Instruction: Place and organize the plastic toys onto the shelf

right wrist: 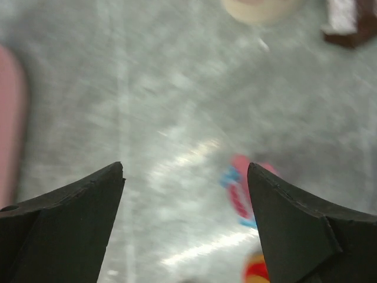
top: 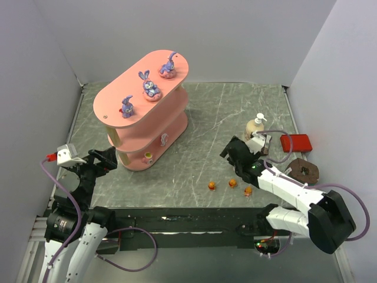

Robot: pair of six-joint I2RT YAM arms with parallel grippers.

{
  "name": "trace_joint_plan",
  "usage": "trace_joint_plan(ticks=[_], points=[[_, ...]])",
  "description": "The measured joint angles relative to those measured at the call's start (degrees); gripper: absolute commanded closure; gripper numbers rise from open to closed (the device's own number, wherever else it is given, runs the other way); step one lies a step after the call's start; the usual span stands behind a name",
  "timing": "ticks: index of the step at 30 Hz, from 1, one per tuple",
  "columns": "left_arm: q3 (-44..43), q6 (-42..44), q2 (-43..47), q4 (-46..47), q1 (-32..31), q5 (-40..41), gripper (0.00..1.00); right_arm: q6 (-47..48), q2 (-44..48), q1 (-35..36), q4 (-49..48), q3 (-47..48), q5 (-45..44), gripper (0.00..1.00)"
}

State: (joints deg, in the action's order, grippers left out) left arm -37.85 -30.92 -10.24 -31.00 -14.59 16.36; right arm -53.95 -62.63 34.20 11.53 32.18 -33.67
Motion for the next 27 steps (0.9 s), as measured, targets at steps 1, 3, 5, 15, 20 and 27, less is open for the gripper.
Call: trace_joint_plan(ticks=[1,3,5,15,20,27], points=[[0.0,0.02,0.0,0.04,0.0,-0.09,0.04,-0.15,-0.72,-0.02,1.81,0.0,-0.04,0.06],[0.0,0.02,0.0,0.09,0.0,-0.15,0.04,-0.24,-2.14,-0.07,4.59,0.0,-0.2,0.05],[0.0,0.02,0.02,0.07,0.0,-0.15,0.04,-0.04,-3.32,-0.07,5.97,0.04,-0.37,0.05],[0.0,0.02,0.15,0.09,0.0,-0.2,0.04,2.86,-6.93,-0.11,8.44,0.04,0.96,0.14],[0.02,0.02,0.55,0.17,0.0,-0.17,0.04,4.22,-7.78,-0.13,7.96,0.04,1.77,0.3],[0.0,0.02,0.72,0.2,0.0,-0.17,0.04,5.57,-9.88,-0.5,7.58,0.07,2.23,0.39]])
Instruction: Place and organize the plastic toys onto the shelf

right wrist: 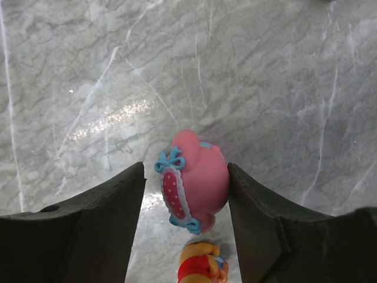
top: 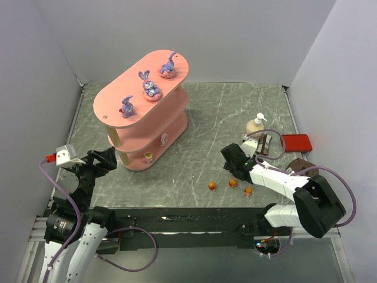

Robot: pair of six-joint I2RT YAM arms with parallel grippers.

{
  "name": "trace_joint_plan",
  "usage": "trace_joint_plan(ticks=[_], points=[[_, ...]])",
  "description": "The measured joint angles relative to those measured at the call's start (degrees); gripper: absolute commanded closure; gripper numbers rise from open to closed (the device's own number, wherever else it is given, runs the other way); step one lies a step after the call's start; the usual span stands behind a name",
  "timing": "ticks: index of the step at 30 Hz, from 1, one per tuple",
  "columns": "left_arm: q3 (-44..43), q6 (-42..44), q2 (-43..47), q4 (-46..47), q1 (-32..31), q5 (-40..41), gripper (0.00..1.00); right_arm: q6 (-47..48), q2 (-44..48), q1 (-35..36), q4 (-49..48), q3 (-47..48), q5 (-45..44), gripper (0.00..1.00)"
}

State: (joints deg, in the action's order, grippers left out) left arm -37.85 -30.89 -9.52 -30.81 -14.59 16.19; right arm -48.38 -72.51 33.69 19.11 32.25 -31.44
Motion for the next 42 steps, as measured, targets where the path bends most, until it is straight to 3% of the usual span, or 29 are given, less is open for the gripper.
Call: trace_joint_plan(ticks=[5,11,12,15,22,30,42], points=[[0.0,0.0,0.0,0.0,0.0,0.0,0.04,2.21,-0.39,-0.35,-1.11,0.0,0.04,0.49],[0.0,0.0,0.0,0.0,0.0,0.0,0.04,10.75,-0.39,-0.39,-7.1,0.09,3.43,0.71],[0.0,0.0,0.0,0.0,0.0,0.0,0.04,12.57,-0.39,-0.46,-8.31,0.28,4.66,0.78],[0.0,0.0,0.02,0.02,0.0,0.0,0.04,18.34,-1.27,-0.46,-11.74,1.88,9.4,0.86],[0.02,0.0,0.02,0.04,0.0,0.02,0.04,32.15,-8.35,3.26,-18.49,9.35,24.13,0.83],[0.0,0.0,0.02,0.0,0.0,0.15,0.04,49.9,-19.54,10.4,-16.11,23.37,37.59,0.78],[0.0,-0.02,0.02,-0.02,0.0,0.22,0.04,62.9,-25.75,10.91,-10.14,26.88,42.47,0.75]])
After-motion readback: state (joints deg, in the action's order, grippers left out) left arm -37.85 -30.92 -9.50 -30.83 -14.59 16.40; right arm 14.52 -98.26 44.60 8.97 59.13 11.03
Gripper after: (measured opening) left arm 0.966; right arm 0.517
